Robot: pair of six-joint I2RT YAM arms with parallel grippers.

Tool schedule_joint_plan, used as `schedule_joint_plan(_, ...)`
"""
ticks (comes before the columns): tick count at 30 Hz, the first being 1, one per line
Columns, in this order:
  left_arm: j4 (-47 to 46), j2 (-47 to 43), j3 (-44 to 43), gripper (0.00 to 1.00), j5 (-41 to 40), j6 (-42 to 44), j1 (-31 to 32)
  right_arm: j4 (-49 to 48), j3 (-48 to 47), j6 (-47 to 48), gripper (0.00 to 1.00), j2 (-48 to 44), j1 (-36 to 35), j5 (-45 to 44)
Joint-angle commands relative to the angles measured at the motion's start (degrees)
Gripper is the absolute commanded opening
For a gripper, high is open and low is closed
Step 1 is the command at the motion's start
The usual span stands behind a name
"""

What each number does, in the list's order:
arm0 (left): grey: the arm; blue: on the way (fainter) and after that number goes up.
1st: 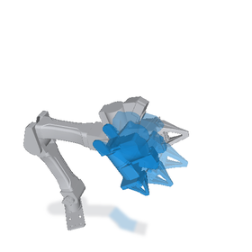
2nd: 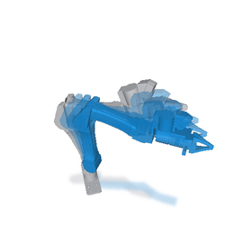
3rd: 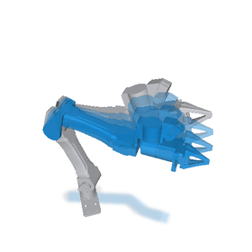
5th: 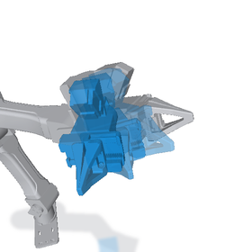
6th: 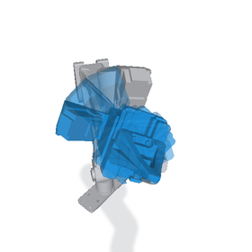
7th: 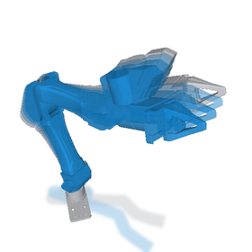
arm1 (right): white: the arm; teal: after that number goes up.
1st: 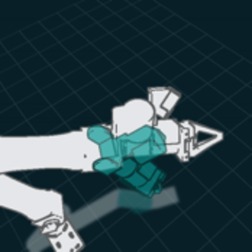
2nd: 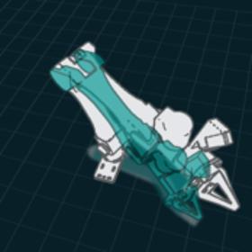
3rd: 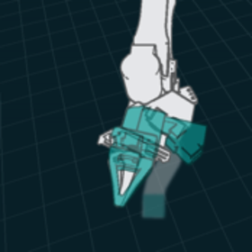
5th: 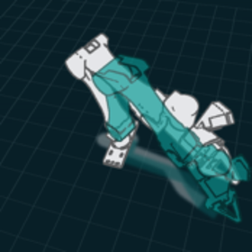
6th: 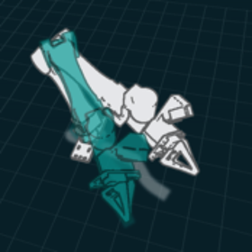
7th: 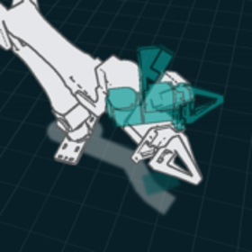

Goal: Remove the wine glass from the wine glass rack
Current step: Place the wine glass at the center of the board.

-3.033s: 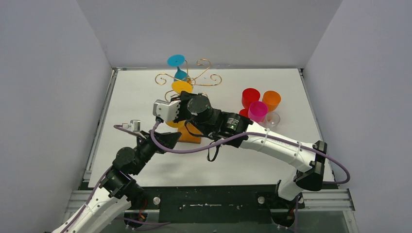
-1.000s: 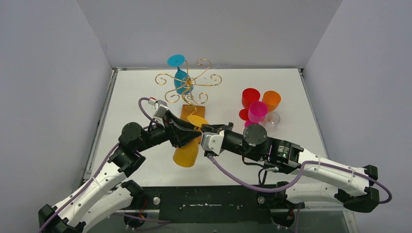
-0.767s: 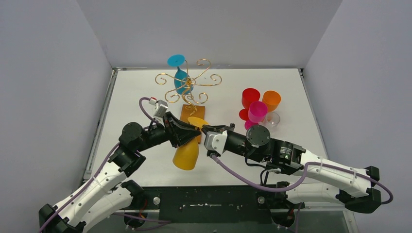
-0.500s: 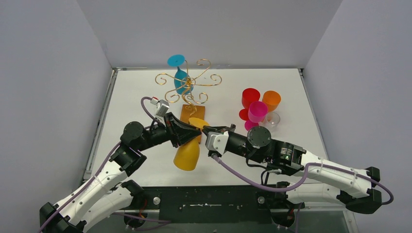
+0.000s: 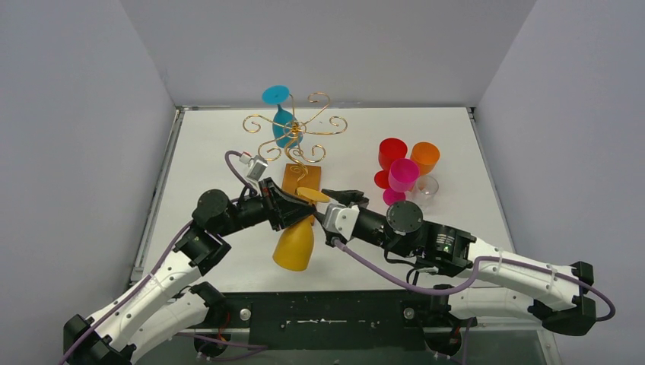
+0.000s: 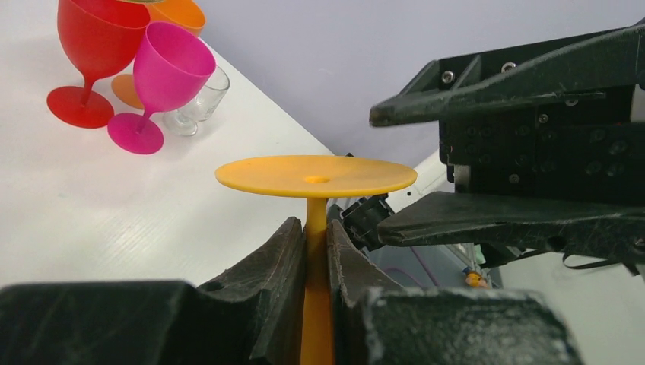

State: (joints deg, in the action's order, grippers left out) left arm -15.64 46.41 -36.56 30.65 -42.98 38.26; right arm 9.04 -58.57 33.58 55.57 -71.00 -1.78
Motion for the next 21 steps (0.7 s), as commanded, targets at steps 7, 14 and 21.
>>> schedule_joint_plan(7, -1.2, -7.3, 5.6, 0.0, -5.5, -8.6, 0.1, -8.3, 4.9, -7.0, 0.66, -6.6, -0.6, -2.3)
schedule_joint_plan(14, 2.1, -12.6, 11.6, 0.0, -20.1, -22.8, 0.1, -10.2, 7.6, -20.7, 0.72, -10.1, -0.6, -6.4)
schedule_joint_plan(21, 11.0, -19.6, 16.5, 0.0, -36.6, -40.7, 0.1, -3.8, 5.5, -36.1, 0.73, -7.3, -0.8, -8.9)
